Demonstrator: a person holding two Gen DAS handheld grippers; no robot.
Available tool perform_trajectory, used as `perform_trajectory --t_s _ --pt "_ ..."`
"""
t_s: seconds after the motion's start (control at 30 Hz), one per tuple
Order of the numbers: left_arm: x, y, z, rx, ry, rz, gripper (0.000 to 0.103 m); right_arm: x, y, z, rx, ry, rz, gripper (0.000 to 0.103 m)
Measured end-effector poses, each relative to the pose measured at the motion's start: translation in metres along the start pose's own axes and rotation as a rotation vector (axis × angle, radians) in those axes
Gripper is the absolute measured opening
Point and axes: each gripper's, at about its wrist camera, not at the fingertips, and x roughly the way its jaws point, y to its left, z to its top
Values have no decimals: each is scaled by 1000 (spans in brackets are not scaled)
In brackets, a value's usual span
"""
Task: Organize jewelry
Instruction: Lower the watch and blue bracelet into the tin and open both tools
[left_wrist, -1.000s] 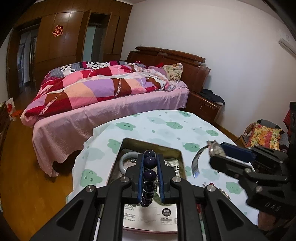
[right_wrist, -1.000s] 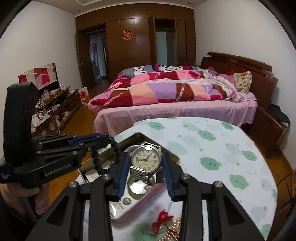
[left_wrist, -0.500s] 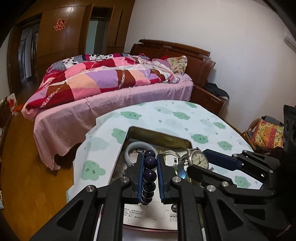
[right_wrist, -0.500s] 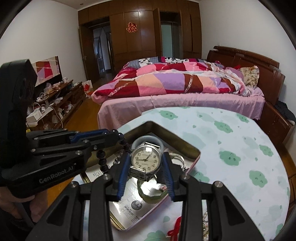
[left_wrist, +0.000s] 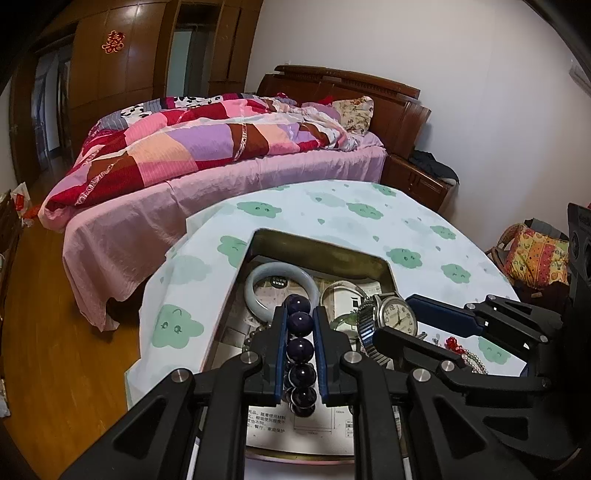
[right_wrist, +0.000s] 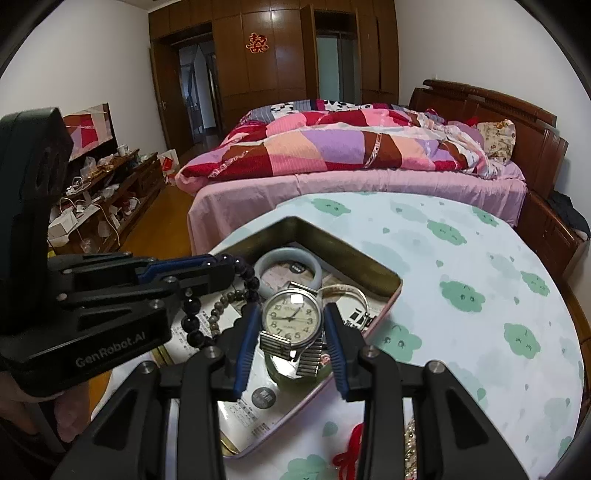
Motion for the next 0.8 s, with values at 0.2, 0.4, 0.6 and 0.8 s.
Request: perform_trajectory --t_s 0.2,0.4,0.6,0.8 --pt "9 0 -4 8 31 -3 13 7 0 -4 1 24 -7 38" --pt "15 3 -7 3 54 -3 13 14 0 -8 1 52 -8 38" --pt "18 1 -9 10 67 0 13 18 2 -12 -4 72 -8 38" --pt "21 3 -10 9 78 6 13 21 2 -14 -3 85 -9 38"
